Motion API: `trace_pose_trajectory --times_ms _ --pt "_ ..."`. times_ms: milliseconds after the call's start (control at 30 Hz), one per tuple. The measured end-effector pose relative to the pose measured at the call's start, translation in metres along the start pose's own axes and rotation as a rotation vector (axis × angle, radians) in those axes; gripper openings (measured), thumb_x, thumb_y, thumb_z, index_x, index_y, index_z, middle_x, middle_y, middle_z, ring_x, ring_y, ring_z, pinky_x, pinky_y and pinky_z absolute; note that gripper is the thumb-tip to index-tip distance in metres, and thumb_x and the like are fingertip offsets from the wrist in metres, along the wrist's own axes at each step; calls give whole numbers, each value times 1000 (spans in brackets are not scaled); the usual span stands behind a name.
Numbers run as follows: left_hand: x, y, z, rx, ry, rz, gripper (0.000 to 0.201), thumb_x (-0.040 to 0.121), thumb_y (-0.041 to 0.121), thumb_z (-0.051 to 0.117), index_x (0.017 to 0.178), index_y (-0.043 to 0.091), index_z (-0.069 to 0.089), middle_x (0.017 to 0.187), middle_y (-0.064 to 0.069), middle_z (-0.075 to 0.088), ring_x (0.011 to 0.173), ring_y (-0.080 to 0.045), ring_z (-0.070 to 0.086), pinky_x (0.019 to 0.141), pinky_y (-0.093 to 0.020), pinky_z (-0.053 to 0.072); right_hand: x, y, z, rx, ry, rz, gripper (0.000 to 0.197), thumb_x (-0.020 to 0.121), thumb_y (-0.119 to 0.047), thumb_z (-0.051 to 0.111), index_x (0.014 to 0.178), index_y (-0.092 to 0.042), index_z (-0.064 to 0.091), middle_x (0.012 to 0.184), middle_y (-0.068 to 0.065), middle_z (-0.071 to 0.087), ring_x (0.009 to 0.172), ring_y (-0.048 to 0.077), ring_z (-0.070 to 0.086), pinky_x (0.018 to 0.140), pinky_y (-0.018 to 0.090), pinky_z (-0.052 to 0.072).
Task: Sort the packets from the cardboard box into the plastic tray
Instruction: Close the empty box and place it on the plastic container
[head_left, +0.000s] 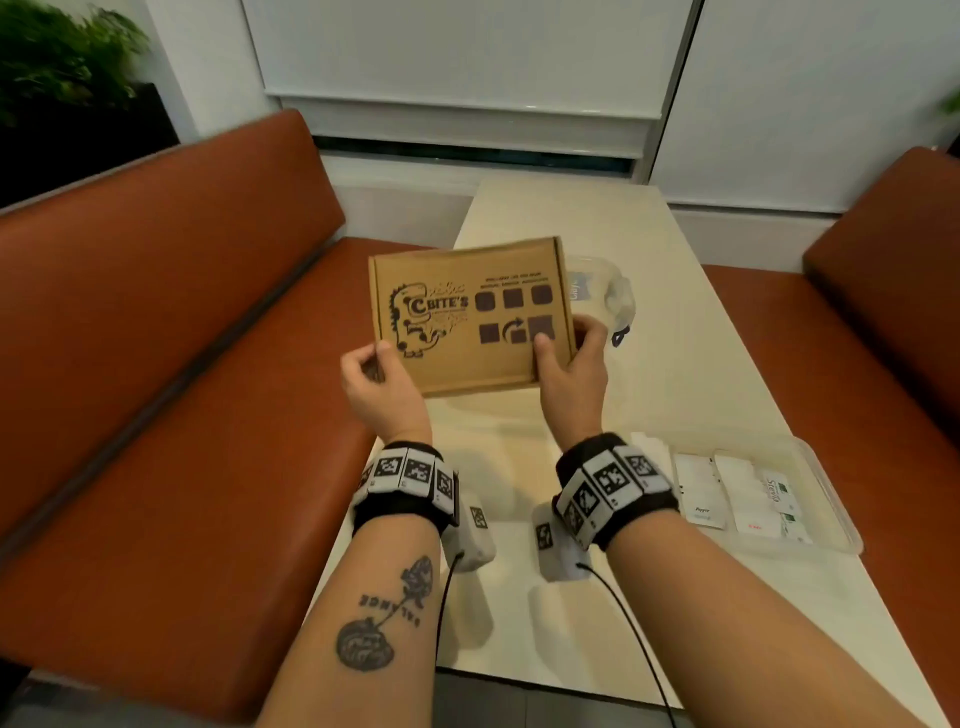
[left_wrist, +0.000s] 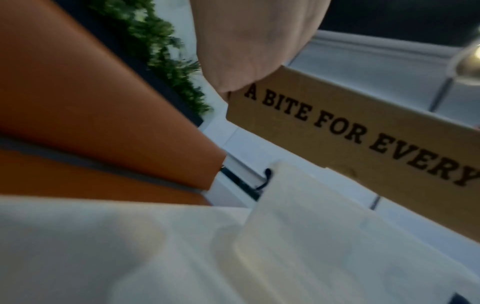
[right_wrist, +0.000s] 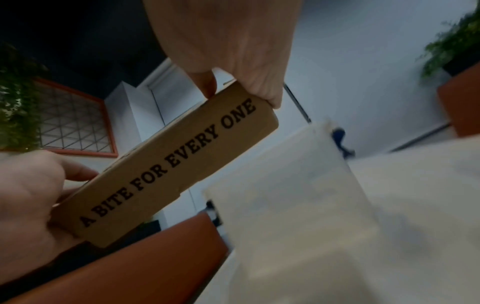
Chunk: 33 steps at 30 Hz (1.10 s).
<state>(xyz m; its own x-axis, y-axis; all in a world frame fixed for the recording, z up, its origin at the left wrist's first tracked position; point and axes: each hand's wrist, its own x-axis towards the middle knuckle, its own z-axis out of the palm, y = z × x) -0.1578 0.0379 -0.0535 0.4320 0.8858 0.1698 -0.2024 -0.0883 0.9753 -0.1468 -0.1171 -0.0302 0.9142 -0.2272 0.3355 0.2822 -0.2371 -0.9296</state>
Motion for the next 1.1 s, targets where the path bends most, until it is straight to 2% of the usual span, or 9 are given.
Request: trace_pose_trajectory --times_ms 167,300,400,533,600,667,833,967,1100 --pt "14 30 55 52 -237 155 16 94 14 51 103 6 61 110 -11 62 99 -22 59 87 -34 50 66 -13 -21 -149 10 19 56 96 -23 48 146 -12 26 142 7 41 130 19 38 111 33 30" --pt "35 40 96 223 -406 251 29 97 15 45 120 7 61 120 -11 58 105 -18 55 92 -27 44 114 -5 -25 -266 -37 73 55 98 -24 42 148 -9 24 139 15 41 130 27 37 108 34 30" --pt "46 35 118 327 -549 227 36 100 16 38 130 8 57 128 -9 59 116 -22 54 102 -35 43 138 4 -19 -338 -73 110 48 98 -23 40 141 -2 32 134 19 43 124 32 42 105 40 36" --pt "51 18 135 384 -648 209 30 101 17 37 116 12 63 102 3 64 98 -22 55 85 -24 43 154 22 -13 -375 -78 149 48 99 -24 39 140 1 32 136 19 41 125 29 41 105 36 36" --pt "51 11 141 445 -686 245 35 102 14 35 128 11 58 114 -4 64 104 -24 55 80 -16 37 156 30 -12 -394 -81 167 49 100 -24 39 142 -1 29 138 19 39 126 28 39 108 37 34" --pt "51 5 145 512 -708 257 41 102 12 33 141 15 45 132 -11 57 118 -26 53 86 -13 35 156 37 -10 -395 -99 186 51 100 -25 37 146 -7 26 137 18 37 124 28 41 108 37 35" --pt "49 -3 157 632 -702 296 42 101 17 35 142 16 43 125 -14 59 108 -30 58 94 -42 51 157 47 -2 -397 -94 194 48 98 -24 37 145 -21 35 137 12 34 118 24 45 106 32 39" --pt "44 -13 161 689 -615 343 44 101 25 36 143 14 42 120 -17 56 111 -31 51 93 -38 44 157 50 2 -625 -96 115 46 98 -27 35 143 -25 39 142 21 36 129 33 32 111 40 29" --pt "43 -17 166 665 -550 323 42 99 24 38 140 16 47 107 -16 54 104 -30 49 85 -38 45 159 50 5 -700 -89 61 45 97 -27 36 142 -23 42 131 23 48 119 34 41 107 40 34"
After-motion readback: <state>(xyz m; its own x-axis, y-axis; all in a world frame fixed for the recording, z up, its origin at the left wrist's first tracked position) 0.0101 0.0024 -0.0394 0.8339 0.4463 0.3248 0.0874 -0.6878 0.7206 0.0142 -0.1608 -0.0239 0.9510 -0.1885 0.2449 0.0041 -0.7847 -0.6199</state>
